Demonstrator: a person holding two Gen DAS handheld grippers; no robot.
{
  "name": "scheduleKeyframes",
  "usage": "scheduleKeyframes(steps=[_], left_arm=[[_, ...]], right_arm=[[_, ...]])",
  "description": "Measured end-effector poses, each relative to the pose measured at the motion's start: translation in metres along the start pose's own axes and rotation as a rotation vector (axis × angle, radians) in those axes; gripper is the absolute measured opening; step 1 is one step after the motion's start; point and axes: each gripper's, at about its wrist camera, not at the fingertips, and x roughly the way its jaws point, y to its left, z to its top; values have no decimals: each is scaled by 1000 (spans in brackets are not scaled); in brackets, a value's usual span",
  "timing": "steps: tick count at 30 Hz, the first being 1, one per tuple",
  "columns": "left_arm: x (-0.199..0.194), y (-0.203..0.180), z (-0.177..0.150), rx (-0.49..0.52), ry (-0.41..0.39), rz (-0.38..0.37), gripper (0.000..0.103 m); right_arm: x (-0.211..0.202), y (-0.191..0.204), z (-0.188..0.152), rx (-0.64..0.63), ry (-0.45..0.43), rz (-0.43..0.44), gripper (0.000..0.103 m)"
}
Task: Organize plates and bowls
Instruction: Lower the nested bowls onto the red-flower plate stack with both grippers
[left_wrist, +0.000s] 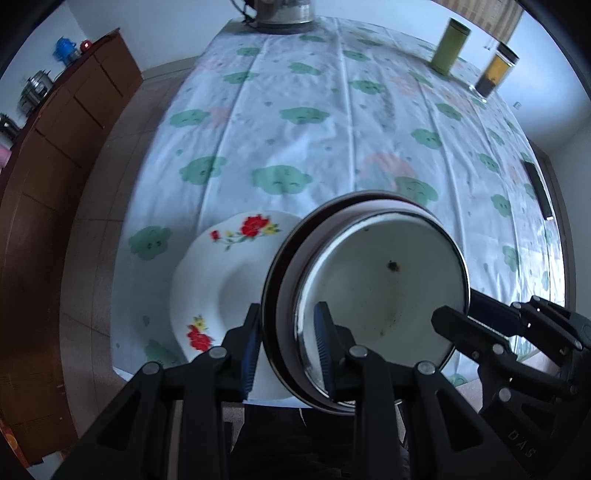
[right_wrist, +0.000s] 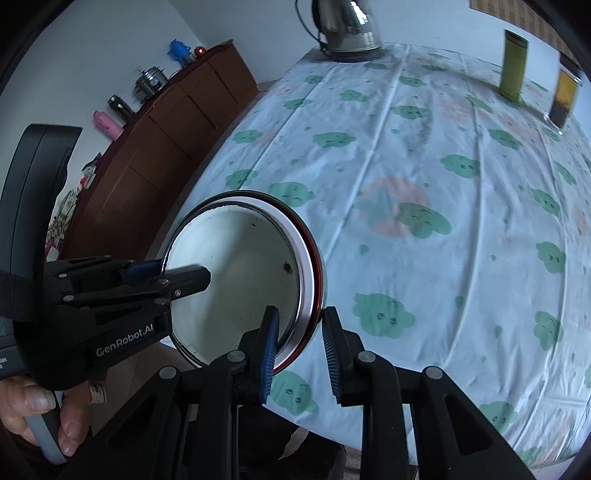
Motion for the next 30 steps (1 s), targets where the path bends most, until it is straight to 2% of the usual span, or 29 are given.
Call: scheduleKeyframes(steps=[16,30], left_arm=[[14,51,-1,-84,31,23,26],[30,68,-1,-114,62,25,26]], right_arm=[[37,40,16,-70,63,34,26],[56,53,21,-88,97,40,26]])
